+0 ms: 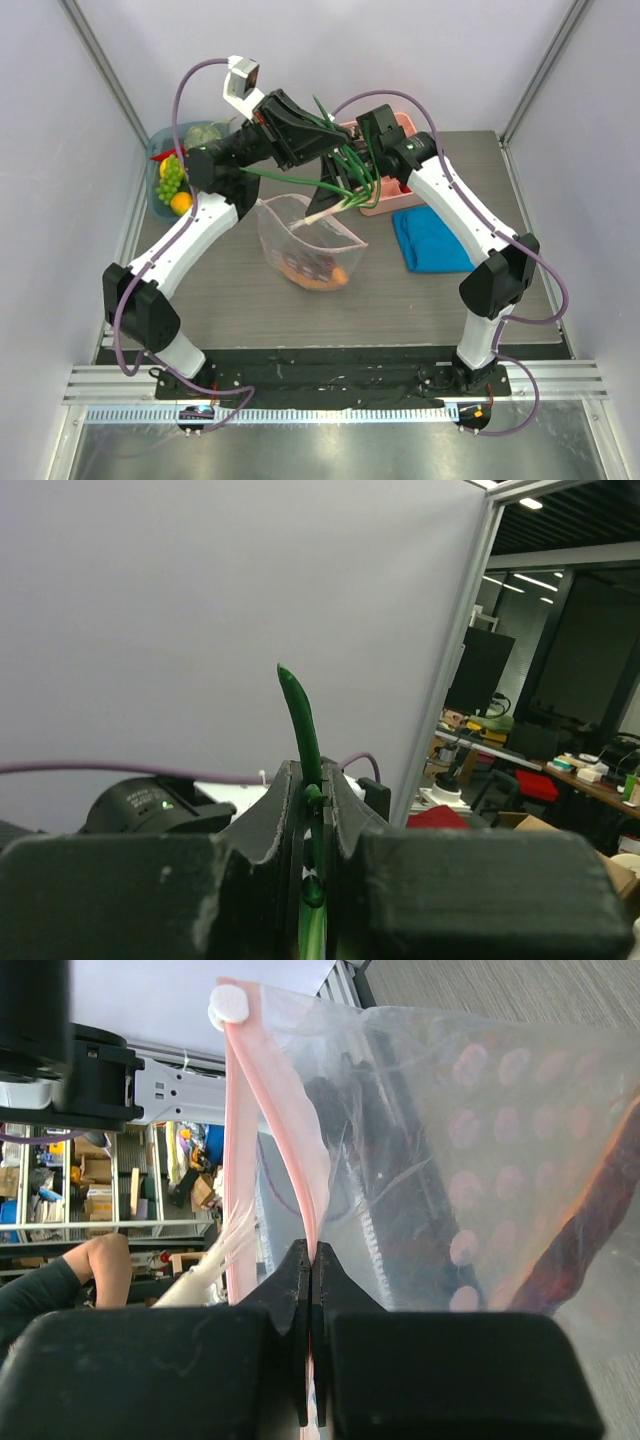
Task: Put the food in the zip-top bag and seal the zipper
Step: Place the fake vegetable in the zipper food storage bag.
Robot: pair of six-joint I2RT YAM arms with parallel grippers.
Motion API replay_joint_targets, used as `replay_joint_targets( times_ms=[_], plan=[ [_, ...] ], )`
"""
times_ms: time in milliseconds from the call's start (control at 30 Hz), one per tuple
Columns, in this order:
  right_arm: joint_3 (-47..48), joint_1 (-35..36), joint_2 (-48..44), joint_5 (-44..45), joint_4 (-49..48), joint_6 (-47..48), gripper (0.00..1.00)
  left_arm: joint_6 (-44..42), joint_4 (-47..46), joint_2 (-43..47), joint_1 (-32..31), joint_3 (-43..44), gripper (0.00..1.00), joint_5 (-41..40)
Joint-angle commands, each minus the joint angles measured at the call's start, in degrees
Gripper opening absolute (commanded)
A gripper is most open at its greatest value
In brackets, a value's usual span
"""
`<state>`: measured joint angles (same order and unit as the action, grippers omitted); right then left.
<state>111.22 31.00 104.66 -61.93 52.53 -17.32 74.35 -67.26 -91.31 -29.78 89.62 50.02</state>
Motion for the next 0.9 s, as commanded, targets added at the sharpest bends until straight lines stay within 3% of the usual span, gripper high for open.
replay_joint_targets(
  times_ms=[0, 267, 400, 433, 533, 567, 600, 667, 733, 867],
  plan=[
    [0.9, 0.6, -1.6, -2.1, -2.3, -1.0, 0.01, 1.2, -6.3, 3.2, -1.0, -3.7, 0.00, 1.5],
    [0.3, 0.8, -2.5, -2.4, -1.8, -0.6, 0.01, -2.3, -6.8, 6.8, -0.6, -11.6, 0.00, 12.9],
    [0.5, 0.8, -2.6, -2.3, 0.5, 1.4, 0.01, -8.5, 0.2, 10.1, 2.4, -14.7, 0.00, 20.8],
    [0.3, 0.9, -2.9, -2.1, 0.8, 1.7, 0.01, -11.3, 8.0, 11.2, 3.1, -15.4, 0.00, 22.1],
    [0.1, 0.9, -3.0, -1.7, 1.6, 2.4, 0.01, -30.6, 27.8, 16.4, 4.9, -16.1, 0.00, 26.5],
    [0.1, 0.8, -3.0, -1.7, 1.7, 2.3, 0.01, -38.5, 48.9, 19.4, 5.2, -14.8, 0.00, 26.3],
    [0.6, 0.8, -2.9, -1.6, 2.0, 2.4, 0.01, -61.0, 63.6, 20.8, 5.2, -13.3, 0.00, 22.9],
    [1.3, 0.9, -2.3, -1.2, 2.9, 3.9, 0.01, -77.4, 85.3, 23.0, 4.5, -11.0, 0.00, 18.7],
    [2.6, 1.1, -1.8, -0.6, 5.3, 5.4, 0.01, -85.8, 89.6, 23.3, 4.5, -10.6, 0.00, 13.8],
    [4.1, 2.9, -0.8, 1.8, 7.9, 7.7, 0.01, -86.0, 93.5, 21.4, 4.4, -7.9, 0.00, 7.2]
  ],
)
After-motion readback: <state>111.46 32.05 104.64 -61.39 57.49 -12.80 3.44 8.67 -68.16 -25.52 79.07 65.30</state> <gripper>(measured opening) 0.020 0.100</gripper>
